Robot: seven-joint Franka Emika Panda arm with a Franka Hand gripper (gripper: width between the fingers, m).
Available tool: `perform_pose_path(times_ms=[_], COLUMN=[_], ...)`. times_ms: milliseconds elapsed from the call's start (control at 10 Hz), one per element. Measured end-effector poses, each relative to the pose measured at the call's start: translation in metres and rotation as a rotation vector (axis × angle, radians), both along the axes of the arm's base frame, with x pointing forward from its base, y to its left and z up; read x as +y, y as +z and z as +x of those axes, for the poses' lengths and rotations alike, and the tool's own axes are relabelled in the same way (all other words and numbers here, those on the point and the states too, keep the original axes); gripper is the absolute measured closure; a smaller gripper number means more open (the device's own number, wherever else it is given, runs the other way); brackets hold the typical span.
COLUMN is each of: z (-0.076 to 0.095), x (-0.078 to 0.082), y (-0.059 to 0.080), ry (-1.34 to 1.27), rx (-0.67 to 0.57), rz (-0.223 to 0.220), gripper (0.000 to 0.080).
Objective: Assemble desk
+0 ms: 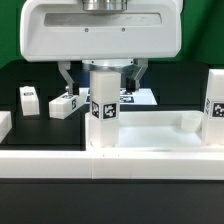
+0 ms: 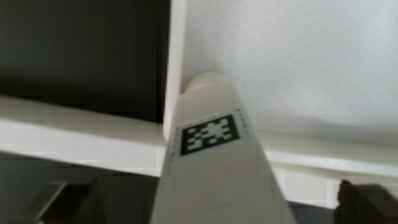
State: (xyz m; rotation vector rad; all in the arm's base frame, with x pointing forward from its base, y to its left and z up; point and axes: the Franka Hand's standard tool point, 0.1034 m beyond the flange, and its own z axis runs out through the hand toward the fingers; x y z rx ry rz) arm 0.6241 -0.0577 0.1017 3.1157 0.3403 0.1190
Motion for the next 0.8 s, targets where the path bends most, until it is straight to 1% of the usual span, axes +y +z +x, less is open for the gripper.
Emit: perform_pose_path(times_ms=[200,300,400,500,600,800], z=[0.0001,0.0001,0.0001,0.0,-0.0001,0.0], x=[-0.0004,-0.0006,-0.0006,-0.0005,-0.0008,-0.0007], y=[0.0001,0.0001,0.0,0.0,-0.0001,-0.0002], ry=[0.086,0.086,0.086,0.086,0.085,0.043], rx=[0.0,0.0,0.0,0.0,0.0,0.0], rz=[-0.011,-0.011,-0.011,-0.011,-0.011,-0.006], gripper=[0.0151,0.0266,0.0402,0.0402,0.0511,0.0511])
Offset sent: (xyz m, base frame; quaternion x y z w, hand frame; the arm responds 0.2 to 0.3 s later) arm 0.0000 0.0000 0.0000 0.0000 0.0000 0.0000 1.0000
